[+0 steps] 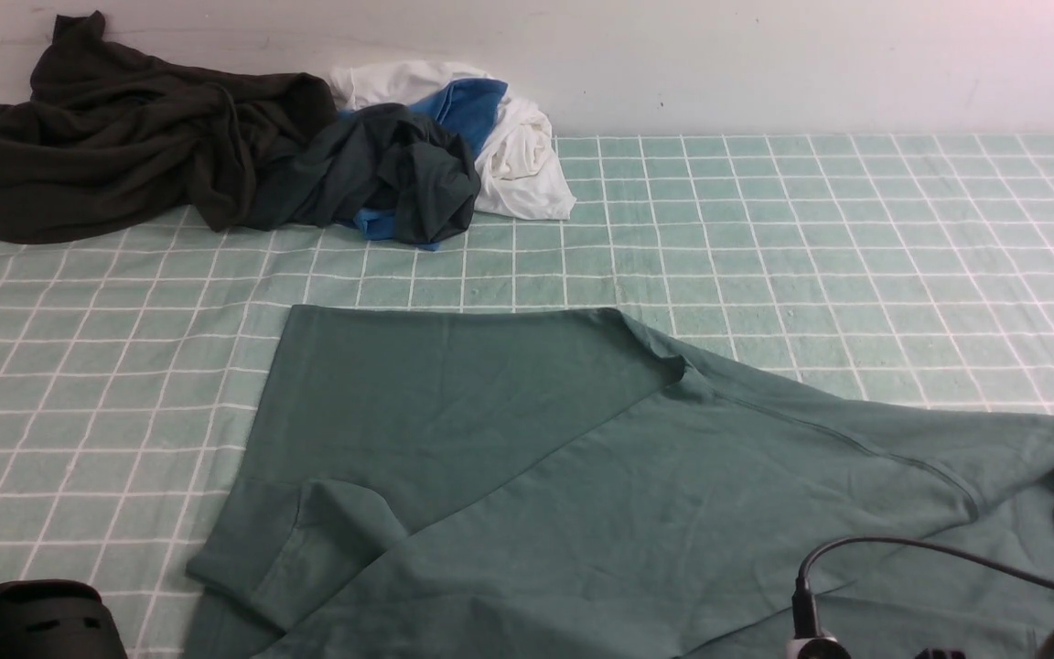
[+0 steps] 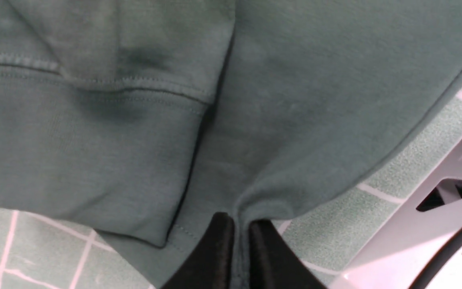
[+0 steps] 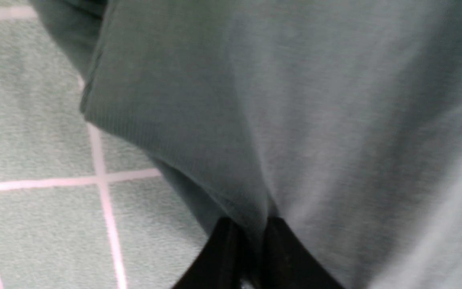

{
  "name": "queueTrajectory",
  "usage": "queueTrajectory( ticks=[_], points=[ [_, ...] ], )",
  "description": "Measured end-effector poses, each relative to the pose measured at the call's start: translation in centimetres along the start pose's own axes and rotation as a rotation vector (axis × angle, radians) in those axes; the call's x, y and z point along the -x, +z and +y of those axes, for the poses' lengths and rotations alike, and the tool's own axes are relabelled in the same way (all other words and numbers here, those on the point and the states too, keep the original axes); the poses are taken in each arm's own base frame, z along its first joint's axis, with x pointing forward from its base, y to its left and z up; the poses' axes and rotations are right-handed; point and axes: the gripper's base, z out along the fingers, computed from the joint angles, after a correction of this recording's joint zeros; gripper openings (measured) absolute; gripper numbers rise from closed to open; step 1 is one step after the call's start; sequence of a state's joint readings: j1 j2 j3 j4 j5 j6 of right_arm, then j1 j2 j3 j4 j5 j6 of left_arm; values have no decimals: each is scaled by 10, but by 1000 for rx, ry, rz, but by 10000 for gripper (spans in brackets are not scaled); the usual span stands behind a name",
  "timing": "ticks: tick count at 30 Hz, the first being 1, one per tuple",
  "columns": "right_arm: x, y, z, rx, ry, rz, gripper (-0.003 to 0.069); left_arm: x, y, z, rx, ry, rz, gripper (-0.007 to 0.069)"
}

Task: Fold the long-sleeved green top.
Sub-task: Use both arms simultaneously to clamp the lower edge of the clothing fabric, then use both arms to drag the lower edge of the fabric forward and fold it over the upper edge

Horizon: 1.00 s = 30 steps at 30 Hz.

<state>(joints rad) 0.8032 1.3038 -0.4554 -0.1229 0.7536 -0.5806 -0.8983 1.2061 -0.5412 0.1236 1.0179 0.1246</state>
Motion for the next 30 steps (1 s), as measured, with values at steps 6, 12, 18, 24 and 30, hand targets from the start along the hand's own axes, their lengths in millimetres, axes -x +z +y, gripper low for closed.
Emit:
queueTrajectory(
  ticks=[6,12,18,24,30],
  points=[
    [-8,-27,-6,-102,-46,10,18,2,-10,6,45,-52,30,20],
    [-6,-65,-38,-249,4,47,17,22,-60,39,154,-139,-73,20],
    [-3,-98,-105,-411,179,-40,17,38,-112,112,235,-281,-199,20],
    [-2,-97,-181,-421,302,-66,17,64,-116,193,251,-361,-216,20],
    [2,-67,-253,-418,382,-70,17,99,-87,259,293,-393,-242,20]
  ],
)
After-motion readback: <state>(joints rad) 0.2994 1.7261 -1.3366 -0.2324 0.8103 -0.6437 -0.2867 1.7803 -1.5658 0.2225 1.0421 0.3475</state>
